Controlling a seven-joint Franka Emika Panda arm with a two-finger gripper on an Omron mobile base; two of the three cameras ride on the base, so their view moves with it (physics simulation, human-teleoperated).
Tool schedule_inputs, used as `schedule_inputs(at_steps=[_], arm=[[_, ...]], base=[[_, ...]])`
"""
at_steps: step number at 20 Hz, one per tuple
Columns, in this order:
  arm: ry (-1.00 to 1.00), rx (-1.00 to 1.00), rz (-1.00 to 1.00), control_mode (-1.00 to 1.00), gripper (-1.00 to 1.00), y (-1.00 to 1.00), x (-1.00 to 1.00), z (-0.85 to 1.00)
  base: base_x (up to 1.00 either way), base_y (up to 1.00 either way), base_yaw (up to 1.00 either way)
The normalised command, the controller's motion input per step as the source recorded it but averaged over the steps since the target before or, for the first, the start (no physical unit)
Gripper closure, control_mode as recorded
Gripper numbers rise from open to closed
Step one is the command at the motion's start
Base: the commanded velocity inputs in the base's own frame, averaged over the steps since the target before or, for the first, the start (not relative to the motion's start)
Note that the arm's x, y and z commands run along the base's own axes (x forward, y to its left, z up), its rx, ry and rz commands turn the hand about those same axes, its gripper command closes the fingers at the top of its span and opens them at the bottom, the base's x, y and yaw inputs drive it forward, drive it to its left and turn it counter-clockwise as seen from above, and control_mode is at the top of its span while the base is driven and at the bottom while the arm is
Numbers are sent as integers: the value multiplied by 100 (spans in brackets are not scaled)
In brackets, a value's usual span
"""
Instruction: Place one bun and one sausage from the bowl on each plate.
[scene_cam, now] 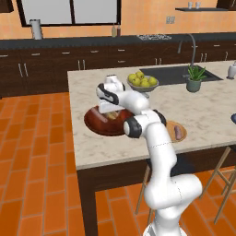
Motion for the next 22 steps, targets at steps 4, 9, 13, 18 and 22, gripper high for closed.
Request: schedule_inputs(at_steps=[4,9,13,18,22], arm=[[-9,1,0,-100,100,0,-97,25],[-17,7,-2,-100,100,-13,-100,97],[-10,12,-6,-100,100,-56,-100,76],[-14,11,-10,-100,100,-77,-100,0],[-32,0,-12,-100,100,-34,-100,-11]], base=[[0,0,0],[0,0,0],[0,0,0],[0,0,0],[0,0,0]])
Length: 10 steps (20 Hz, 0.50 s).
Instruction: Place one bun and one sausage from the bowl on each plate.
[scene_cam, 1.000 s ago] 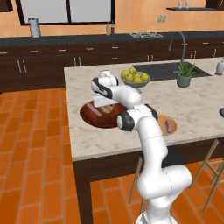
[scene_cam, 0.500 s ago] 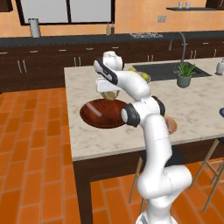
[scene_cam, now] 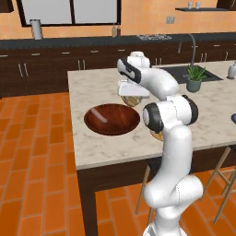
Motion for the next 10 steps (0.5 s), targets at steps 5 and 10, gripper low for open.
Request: schedule_inputs(at_steps=[5,10], arm=[[-33,0,-13,-100,100,-9,-100,2],[-9,0,-14,-100,100,-6,-100,1]], base=[[0,0,0],[0,0,0]])
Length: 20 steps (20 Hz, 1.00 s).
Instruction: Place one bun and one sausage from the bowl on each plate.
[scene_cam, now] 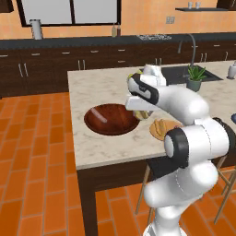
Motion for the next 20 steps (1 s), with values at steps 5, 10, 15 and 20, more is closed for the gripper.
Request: schedule_inputs(at_steps=[5,10,15,20], arm=[[-4,0,-9,100,100,-8,-60,0],[0,0,0,100,100,0,0,0],[0,0,0,100,100,0,0,0],[0,0,0,100,100,0,0,0]], base=[[-37,-14,-6],[-41,-98,-16],[-4,-100,-11],[15,-100,-2]])
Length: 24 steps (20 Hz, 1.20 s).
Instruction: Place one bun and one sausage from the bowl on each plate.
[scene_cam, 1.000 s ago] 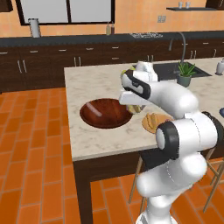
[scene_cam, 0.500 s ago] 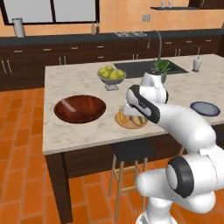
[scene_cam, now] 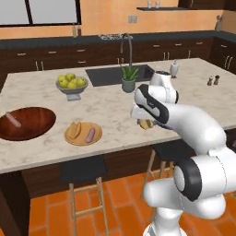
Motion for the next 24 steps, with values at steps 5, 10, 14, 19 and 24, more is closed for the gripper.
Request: schedule_inputs(at_steps=[5,10,14,19,24], arm=[[0,0,0,100,100,0,0,0],[7,7,0,-100,100,-95,94,-37],[0,-3,-3,-100,100,-22,100,-92],[-2,-8,-5,-100,100,-1,83,-76],[-10,-4,-3,-100,100,0,44,-33]], base=[[58,-100,0],[0,0,0],[0,0,0],[0,0,0],[0,0,0]])
